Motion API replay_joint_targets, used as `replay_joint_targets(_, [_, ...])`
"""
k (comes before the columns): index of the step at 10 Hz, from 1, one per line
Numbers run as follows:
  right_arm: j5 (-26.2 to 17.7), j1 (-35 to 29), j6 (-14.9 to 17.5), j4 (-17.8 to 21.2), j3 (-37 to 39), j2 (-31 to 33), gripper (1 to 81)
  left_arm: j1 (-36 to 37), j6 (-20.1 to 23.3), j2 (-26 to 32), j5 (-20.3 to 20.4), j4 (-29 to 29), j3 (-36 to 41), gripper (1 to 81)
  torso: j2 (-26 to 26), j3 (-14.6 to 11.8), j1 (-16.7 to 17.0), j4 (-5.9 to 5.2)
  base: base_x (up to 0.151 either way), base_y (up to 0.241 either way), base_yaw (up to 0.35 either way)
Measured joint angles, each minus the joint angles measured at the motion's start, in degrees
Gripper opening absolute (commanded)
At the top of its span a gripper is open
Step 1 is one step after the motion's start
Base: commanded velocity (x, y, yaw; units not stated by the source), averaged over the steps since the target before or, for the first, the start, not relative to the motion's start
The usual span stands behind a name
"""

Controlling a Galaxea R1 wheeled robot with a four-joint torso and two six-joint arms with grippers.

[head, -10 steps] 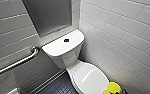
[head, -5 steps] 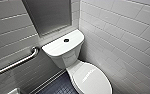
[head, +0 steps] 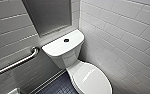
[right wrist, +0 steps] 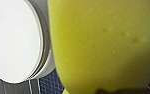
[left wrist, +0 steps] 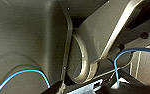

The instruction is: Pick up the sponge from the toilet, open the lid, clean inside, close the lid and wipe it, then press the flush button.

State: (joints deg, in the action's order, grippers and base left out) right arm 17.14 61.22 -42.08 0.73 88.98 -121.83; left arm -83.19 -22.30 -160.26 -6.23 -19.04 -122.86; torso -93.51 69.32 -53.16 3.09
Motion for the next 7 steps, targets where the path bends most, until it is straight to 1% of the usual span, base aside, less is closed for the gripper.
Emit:
replay_joint_targets(2, [-4.6, -6.2, 0.0, -4.0, -4.2, 2.2, 1.0, 0.0, 0.0, -0.3, 0.0, 0.0, 0.0, 81.1, 0.0, 0.0, 0.0, 0.00, 0.000, 0.000, 0.000])
replay_joint_targets(4, [-11.5, -10.7, 0.0, -6.5, -6.4, 2.6, 1.0, 0.0, 0.0, -0.3, 0.0, 0.0, 0.0, 81.1, 0.0, 0.0, 0.0, 0.00, 0.000, 0.000, 0.000])
replay_joint_targets(6, [-17.6, -16.3, 0.0, -8.1, -6.9, 1.1, 1.0, 0.0, 0.0, -0.3, 0.0, 0.0, 0.0, 81.1, 0.0, 0.0, 0.0, 0.00, 0.000, 0.000, 0.000])
replay_joint_targets(7, [-20.2, -18.8, 0.0, -8.4, -6.9, -1.0, 1.0, 0.0, 0.0, -0.2, 0.0, 0.0, 0.0, 81.1, 0.0, 0.0, 0.0, 0.00, 0.000, 0.000, 0.000])
